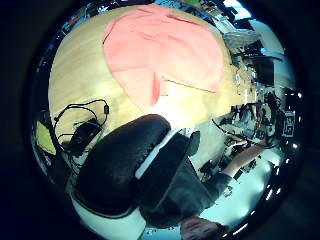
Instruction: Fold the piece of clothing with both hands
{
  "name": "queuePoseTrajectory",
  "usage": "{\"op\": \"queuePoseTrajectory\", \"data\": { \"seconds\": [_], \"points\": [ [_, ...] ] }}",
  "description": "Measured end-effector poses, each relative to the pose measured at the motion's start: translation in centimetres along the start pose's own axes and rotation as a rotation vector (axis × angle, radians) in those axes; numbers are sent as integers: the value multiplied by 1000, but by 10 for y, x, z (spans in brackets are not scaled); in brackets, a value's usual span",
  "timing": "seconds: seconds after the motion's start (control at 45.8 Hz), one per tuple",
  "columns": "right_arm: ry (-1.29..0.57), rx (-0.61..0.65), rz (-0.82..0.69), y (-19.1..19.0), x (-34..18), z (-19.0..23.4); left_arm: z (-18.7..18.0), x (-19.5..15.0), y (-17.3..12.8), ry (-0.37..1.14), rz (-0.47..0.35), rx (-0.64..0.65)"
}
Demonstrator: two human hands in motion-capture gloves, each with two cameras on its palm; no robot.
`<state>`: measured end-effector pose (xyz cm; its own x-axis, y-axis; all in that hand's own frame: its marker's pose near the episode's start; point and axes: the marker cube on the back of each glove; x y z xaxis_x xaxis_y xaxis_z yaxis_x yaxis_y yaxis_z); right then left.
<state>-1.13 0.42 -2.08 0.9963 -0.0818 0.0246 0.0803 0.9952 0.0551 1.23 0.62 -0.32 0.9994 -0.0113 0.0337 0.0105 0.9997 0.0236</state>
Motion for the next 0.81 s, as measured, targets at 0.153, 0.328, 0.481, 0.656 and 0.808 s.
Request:
{"op": "queuePoseTrajectory", "data": {
  "seconds": [0.153, 0.328, 0.481, 0.656, 0.808],
  "points": [
    [-6, 16, 11, -6, 2, -3, -2, 4, -6, -8, 12, 61],
    [-14, 32, 32, -16, 3, -4, -5, 8, -9, -4, 22, 57],
    [-14, -1, 37, -31, 8, 11, 8, 17, -13, 35, 68, 10],
    [-2, -39, 33, -40, 11, 27, 27, 24, -19, -33, 70, 42],
    [11, -49, 24, -48, 14, 41, 62, 30, -28, -8, 110, -165]
  ]
}}
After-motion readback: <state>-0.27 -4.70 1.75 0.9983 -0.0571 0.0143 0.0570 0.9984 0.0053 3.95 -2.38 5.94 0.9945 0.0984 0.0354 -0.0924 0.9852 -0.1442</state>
